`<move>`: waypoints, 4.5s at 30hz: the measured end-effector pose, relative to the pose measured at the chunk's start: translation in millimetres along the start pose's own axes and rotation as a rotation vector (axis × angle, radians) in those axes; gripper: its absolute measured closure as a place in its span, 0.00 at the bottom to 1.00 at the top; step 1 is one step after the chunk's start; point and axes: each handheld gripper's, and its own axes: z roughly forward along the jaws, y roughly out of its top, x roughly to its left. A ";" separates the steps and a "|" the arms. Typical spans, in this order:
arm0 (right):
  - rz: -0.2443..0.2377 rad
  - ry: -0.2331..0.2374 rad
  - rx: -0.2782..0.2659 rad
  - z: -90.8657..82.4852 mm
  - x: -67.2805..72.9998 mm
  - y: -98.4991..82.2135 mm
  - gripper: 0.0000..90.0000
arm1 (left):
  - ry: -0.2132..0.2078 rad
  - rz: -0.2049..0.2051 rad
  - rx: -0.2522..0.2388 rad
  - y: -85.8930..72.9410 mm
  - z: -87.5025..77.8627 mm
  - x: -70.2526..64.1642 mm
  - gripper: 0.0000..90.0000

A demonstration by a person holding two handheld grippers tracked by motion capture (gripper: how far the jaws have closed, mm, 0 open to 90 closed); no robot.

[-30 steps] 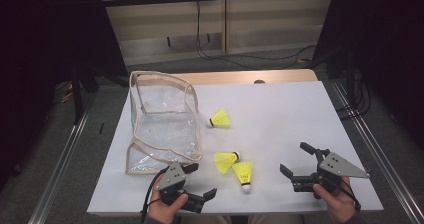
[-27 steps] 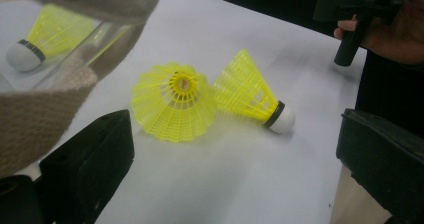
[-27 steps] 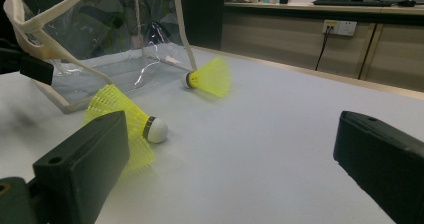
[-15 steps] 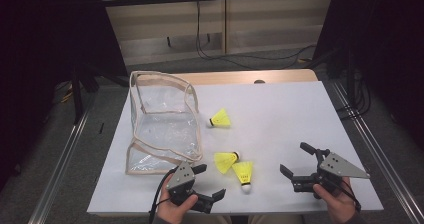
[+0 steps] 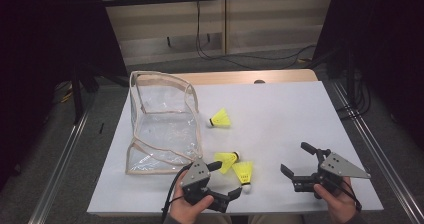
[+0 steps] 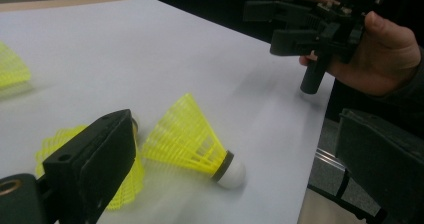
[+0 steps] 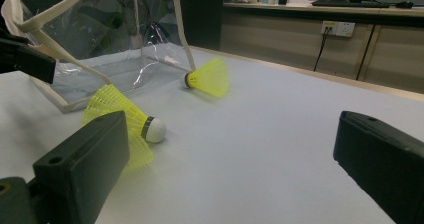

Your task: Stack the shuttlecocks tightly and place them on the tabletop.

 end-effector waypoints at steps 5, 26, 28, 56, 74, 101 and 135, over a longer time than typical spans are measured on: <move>-0.006 0.001 0.000 0.8 0.1 -0.2 0.01 | 0.017 -0.038 0.014 7.8 4.6 -0.6 0.03; -0.003 -0.008 -0.002 -1.2 -2.6 -0.3 0.01 | -0.003 -0.007 0.018 39.7 41.2 -14.5 0.03; -0.002 -0.009 -0.003 -1.4 -2.9 -0.3 0.01 | -0.002 -0.009 0.022 42.3 43.3 -14.6 0.03; 0.005 -0.009 -0.002 -2.9 -5.5 -0.7 0.01 | 0.113 -0.004 0.050 101.8 77.5 18.8 0.03; 0.008 -0.008 -0.004 -2.5 -6.3 -1.0 0.01 | 0.196 -0.046 0.078 107.4 96.1 47.9 0.03; 0.010 -0.003 -0.002 -1.9 -6.7 -1.4 0.01 | 0.279 -0.076 0.113 114.5 124.5 82.9 0.04; 0.021 0.008 0.002 -1.1 -6.6 -1.8 0.01 | 0.370 -0.127 0.146 115.9 151.4 127.0 0.04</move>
